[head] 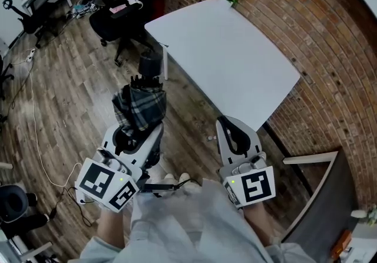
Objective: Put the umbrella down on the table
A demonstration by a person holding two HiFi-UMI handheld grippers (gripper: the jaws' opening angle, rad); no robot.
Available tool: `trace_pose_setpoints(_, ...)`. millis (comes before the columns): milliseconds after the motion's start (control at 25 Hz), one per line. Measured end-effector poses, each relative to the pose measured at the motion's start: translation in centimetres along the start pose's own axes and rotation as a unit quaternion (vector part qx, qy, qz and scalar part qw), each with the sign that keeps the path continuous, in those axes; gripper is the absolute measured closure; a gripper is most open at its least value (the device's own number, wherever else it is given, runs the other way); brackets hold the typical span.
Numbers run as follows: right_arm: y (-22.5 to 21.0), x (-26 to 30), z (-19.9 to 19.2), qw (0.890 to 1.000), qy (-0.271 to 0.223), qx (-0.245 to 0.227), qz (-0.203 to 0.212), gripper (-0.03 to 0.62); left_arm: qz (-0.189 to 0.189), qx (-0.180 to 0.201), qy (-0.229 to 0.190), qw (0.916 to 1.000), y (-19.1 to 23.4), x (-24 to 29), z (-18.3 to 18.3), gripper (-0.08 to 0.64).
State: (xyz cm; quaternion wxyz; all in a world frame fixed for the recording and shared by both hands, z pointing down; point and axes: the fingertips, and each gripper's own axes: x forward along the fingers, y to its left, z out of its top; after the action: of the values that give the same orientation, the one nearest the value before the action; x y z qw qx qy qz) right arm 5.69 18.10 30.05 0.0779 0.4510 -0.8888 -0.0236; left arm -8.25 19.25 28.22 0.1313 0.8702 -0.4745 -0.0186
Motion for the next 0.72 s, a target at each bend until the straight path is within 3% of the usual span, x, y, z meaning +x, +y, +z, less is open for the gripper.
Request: trace_pose_setpoints(720, 0.9, -1.0, 0.3, 0.999, -0.006, 0.009, -0.031, 0.543, -0.023, 0.007, -0.002, 0.9997, -0.2, -0.3, 0.4, 0.347)
